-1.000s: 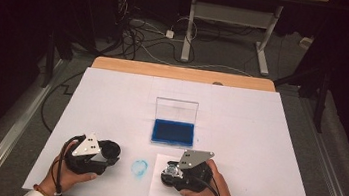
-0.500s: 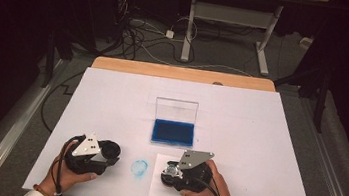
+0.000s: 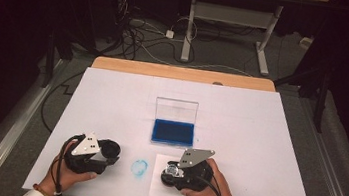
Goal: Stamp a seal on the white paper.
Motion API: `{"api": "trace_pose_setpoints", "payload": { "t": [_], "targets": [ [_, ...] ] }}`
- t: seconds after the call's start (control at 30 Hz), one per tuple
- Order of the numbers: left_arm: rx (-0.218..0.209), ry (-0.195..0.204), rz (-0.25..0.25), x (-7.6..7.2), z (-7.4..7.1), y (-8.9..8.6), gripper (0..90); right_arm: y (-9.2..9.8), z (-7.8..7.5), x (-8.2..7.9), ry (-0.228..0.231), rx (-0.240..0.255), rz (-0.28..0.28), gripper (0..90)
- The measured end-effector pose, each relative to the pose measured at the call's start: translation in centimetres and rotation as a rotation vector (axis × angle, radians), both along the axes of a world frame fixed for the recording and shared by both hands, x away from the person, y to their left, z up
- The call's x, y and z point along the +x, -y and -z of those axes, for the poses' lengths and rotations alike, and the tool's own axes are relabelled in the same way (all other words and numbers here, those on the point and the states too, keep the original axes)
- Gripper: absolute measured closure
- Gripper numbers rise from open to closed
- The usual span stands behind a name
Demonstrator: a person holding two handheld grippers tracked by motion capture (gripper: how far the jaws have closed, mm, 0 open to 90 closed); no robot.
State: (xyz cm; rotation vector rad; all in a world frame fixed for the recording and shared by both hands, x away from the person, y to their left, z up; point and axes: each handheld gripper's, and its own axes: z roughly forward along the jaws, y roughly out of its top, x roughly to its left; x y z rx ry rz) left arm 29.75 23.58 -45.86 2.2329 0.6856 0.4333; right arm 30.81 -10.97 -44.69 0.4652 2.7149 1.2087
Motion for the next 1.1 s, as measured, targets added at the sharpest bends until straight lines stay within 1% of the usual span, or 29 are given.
{"api": "trace_pose_setpoints", "payload": {
  "t": [0.03, 0.1, 0.2, 0.3, 0.53, 0.73, 0.87, 1.1],
  "targets": [
    [0.000, -0.001, 0.000, 0.0, 0.0, 0.0, 36.5, 0.0, -0.1, 0.0, 0.008, 0.000, -0.003, 57.4],
    [0.002, -0.002, 0.002, 0.1, 0.0, 0.0, 36.5, 0.0, -0.5, -0.1, 0.010, 0.029, -0.004, 57.3],
    [0.001, 0.000, 0.002, 0.0, 0.0, 0.1, 36.5, -0.1, -1.3, -0.4, 0.044, 0.041, -0.010, 57.3],
    [0.001, 0.001, 0.003, 0.0, 0.0, 0.1, 36.5, 0.0, -1.9, -0.7, 0.065, 0.049, -0.004, 57.3],
    [0.001, 0.002, 0.006, -0.1, 0.0, 0.3, 36.5, 0.4, -3.2, -1.0, 0.088, 0.077, 0.000, 57.3],
    [0.002, 0.000, 0.007, -0.1, 0.0, 0.4, 36.5, 0.7, -3.7, -1.0, 0.096, 0.090, 0.008, 57.3],
    [0.003, -0.001, 0.013, -0.1, 0.0, 0.6, 36.5, 1.0, -4.4, -1.2, 0.107, 0.116, 0.018, 57.3],
    [0.004, -0.002, 0.023, -0.2, 0.1, 0.9, 36.5, 1.7, -5.5, -1.4, 0.127, 0.146, 0.032, 57.3]
  ]
}}
